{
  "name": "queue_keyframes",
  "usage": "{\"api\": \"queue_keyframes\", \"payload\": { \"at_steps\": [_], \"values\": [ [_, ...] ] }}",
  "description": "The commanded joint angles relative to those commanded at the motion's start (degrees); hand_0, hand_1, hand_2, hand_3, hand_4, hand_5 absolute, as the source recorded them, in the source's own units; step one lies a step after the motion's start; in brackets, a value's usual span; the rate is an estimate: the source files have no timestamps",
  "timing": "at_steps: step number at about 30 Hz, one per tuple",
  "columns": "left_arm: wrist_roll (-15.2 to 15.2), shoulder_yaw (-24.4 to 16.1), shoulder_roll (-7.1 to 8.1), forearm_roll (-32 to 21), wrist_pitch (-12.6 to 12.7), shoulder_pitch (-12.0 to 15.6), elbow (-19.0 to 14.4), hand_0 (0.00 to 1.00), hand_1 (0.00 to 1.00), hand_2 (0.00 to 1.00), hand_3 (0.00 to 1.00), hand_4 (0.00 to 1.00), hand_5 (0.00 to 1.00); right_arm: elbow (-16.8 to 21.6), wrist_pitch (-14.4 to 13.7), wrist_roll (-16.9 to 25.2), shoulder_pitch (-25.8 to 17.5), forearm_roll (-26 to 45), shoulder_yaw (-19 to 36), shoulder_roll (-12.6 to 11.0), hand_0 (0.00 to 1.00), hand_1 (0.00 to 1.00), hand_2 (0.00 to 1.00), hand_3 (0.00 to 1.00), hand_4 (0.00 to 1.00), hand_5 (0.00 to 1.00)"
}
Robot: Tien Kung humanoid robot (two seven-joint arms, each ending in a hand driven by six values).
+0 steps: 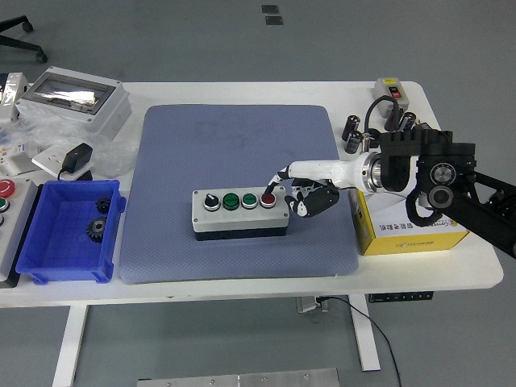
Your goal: Pick up the button,place it on the desk,press the button,press the button
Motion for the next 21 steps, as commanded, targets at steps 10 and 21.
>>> {"api": "queue_keyframes", "payload": {
  "at_steps": [10, 21],
  "values": [
    [-0.21, -0.09, -0.02, -0.03, -0.30, -0.13, 0.02, 0.652, 0.555, 0.505, 0.569, 0.428, 0.002, -3.68, -1.58, 0.33, -0.16, -0.96, -1.71, 1.83, 0.005, 0.134, 0.215, 0.830, 0.152, 0.101],
    [-0.60, -0.01, 0.01, -0.43, -0.38, -0.22, 0.07, 0.652, 0.558, 0.501, 0.569, 0.440, 0.002, -5.39, -2.99, -0.01, 0.03, -2.77, -4.79, 2.78, 0.004, 0.129, 0.211, 0.832, 0.138, 0.072]
  ]
}}
